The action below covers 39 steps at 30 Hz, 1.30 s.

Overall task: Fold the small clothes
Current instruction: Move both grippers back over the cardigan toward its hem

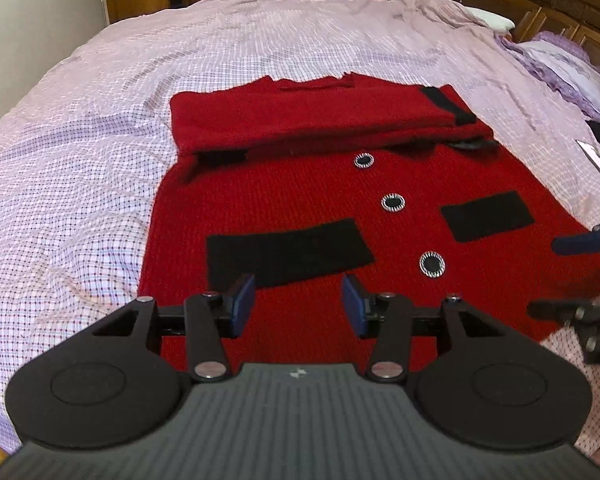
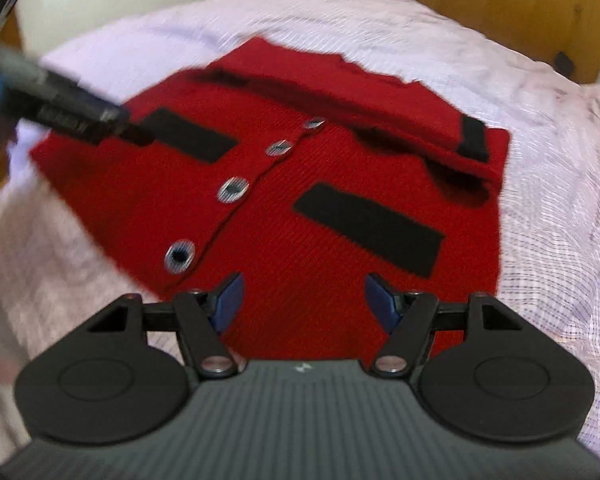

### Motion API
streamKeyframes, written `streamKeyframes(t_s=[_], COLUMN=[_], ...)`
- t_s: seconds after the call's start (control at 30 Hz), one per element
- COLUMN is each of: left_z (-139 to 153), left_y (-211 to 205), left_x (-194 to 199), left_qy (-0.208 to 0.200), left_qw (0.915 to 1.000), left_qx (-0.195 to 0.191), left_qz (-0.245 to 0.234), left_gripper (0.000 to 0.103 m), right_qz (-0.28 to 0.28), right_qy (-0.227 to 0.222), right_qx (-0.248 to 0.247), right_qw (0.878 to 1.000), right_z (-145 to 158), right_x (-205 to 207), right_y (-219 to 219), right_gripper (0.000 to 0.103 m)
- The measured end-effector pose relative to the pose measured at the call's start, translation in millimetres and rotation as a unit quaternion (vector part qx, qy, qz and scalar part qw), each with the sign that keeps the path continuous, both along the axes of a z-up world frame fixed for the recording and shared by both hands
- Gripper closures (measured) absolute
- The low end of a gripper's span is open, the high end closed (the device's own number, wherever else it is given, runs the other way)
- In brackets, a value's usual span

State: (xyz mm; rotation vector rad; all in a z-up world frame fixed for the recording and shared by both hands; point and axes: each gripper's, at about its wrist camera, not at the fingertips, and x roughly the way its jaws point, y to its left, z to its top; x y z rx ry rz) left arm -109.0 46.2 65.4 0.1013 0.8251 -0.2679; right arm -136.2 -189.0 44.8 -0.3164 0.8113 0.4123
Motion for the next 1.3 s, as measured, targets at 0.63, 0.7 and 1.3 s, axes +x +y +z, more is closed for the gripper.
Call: streamKeyframes(t_s=[0.63, 0.7, 1.3], left_z=[-5.5, -6.1, -20.6], left_y=[0.9, 0.0, -16.2], left_x=[-16.9, -19.5, -60.1], left_qy=[0.012, 0.014, 0.017], left_qw=[0.9996, 0.9994, 0.9913], left_qx=[-0.003, -0.004, 0.039], left_qz=[-0.024, -0.032, -0.124], left_gripper=[0.049, 0.049, 0.035], right_qz=[0.051, 0.039, -0.069], right_qy=[-0.072, -0.084, -0.047], right_qx=[-0.122, -0.108, 0.076], right_qw=[0.989, 0.990, 0.994], right_z=[-32.8, -27.6, -9.5], right_x=[-31.6, -26.9, 10.0], right_y=[29.5, 27.0, -10.6], right_gripper=[0.035, 0.035, 0.085])
